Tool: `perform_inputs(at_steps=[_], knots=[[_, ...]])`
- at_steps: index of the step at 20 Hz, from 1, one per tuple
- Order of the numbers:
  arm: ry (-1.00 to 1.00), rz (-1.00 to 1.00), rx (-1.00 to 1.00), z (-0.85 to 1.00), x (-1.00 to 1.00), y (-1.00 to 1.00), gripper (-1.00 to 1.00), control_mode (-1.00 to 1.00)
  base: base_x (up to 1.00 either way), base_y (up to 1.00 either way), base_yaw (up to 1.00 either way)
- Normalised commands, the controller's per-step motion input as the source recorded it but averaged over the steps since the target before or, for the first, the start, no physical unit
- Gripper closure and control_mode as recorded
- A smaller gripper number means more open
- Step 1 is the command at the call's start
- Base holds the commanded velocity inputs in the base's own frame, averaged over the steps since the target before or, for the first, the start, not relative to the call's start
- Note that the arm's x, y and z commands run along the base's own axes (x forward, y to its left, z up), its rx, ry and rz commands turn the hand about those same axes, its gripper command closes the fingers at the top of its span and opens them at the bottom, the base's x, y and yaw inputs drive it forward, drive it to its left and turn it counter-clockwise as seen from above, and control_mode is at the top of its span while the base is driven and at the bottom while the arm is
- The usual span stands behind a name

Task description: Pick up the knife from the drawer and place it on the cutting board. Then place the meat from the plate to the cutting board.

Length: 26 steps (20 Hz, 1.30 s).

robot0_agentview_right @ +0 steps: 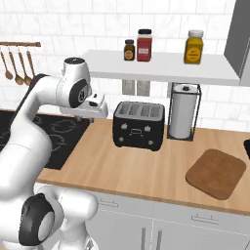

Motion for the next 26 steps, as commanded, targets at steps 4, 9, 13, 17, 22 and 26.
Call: perform_inputs(at_steps=[4, 9, 13, 17, 22, 26], knots=[[0.00, 0.00, 0.00, -0.22, -0.46, -0.01, -1.00, -1.00, 0.00, 0.00, 0.00], [-0.02, 0.00, 0.00, -0.58, -0.91, -0.01, -1.00, -1.00, 0.00, 0.00, 0.00], [-0.02, 0.00, 0.00, -0.57, -0.37, 0.02, -1.00, -1.00, 0.00, 0.00, 0.00], [-0.01, 0.00, -0.02, -0.57, -0.12, 0.13, -1.00, -1.00, 0.00, 0.00, 0.00], [-0.01, 0.00, -0.03, -0.41, -0.04, 0.15, -1.00, 1.00, -0.02, 0.08, 0.01], [0.00, 0.00, 0.00, 0.00, 0.00, 0.00, -1.00, 1.00, 0.00, 0.02, 0.19]])
